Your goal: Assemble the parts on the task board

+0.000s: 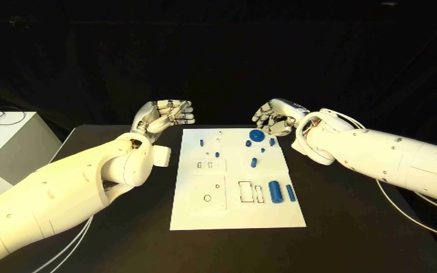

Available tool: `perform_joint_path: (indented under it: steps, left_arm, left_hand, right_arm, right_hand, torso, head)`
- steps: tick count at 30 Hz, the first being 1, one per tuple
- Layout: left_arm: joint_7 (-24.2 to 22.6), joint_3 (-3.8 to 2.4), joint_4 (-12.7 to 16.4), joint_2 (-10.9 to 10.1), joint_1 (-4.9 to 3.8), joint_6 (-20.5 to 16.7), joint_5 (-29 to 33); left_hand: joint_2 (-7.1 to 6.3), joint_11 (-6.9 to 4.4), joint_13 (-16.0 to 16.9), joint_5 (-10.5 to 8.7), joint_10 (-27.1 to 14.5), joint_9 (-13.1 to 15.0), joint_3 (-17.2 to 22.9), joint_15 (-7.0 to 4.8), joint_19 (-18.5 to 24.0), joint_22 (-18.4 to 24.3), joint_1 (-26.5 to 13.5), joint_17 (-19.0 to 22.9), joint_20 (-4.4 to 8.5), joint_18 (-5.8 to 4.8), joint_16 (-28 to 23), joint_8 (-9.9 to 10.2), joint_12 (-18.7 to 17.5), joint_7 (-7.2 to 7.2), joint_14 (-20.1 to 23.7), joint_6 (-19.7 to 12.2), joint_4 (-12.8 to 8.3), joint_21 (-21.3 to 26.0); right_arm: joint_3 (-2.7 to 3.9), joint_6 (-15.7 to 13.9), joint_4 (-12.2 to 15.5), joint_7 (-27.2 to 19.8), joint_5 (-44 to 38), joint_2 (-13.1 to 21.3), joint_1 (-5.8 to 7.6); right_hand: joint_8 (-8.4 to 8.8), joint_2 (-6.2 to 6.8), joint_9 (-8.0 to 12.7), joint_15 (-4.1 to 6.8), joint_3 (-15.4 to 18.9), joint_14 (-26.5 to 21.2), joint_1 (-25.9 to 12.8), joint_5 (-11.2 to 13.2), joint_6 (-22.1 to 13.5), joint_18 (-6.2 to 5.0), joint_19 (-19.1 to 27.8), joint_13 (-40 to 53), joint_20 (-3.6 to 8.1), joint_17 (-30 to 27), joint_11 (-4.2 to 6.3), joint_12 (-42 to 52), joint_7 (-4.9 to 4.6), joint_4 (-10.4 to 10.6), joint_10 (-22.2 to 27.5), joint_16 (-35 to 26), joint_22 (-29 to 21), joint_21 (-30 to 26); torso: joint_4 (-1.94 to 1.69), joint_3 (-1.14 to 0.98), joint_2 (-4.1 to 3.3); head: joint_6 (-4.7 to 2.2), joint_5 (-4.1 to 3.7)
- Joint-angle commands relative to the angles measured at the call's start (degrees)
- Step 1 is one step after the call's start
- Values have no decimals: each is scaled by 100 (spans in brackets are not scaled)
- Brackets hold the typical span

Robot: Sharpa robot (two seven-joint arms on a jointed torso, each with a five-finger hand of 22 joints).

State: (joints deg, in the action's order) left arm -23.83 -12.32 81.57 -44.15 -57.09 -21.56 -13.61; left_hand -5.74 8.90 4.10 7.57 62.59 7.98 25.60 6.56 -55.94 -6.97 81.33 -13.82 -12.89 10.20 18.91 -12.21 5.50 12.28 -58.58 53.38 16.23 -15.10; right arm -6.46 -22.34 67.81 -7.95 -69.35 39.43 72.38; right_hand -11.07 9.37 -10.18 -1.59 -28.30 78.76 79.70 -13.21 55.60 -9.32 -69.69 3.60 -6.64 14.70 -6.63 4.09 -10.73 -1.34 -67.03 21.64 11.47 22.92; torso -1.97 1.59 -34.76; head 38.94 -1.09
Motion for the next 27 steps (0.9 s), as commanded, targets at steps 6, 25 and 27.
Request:
perform_joint_path:
  steps: [6,25,27]
  left_arm:
    - [-31,-28,511,-212,-1,160,70]
    - [61,-150,1060,-418,21,194,94]
    - [73,-158,1052,-422,21,188,94]
  left_hand:
    - [-80,7,-7,-31,60,5,48,-16,-82,-24,-28,-58,21,35,69,4,-55,-16,-42,44,-1,-65]
    - [-176,67,-10,-41,-16,-19,69,0,-128,-65,-77,-209,44,23,285,72,-145,81,-6,-51,-2,-160]
    - [-177,68,-10,-41,-16,-19,69,1,-129,-65,-77,-211,45,23,288,72,-145,82,-5,-52,-3,-161]
  right_arm:
    - [5,169,-19,838,-1707,-92,55]
    - [5,536,-87,1224,-2190,-166,64]
    - [5,558,-93,1228,-2197,-172,64]
  right_hand:
    - [151,461,-220,160,-444,702,-239,-91,274,187,-1086,11,174,3560,93,-66,82,110,56,4198,2931,3076]
    - [300,529,-314,86,-262,663,-196,-20,41,267,-1167,34,84,4513,28,-55,67,153,578,5179,3857,3849]
    - [299,528,-316,85,-258,663,-192,-25,44,266,-1165,34,83,4516,26,-55,65,152,581,5185,3856,3849]
  torso:
    - [-109,60,-173]
    - [-251,107,-434]
    - [-253,101,-446]
  head:
    - [-42,-140]
    - [-28,-277]
    - [-31,-285]
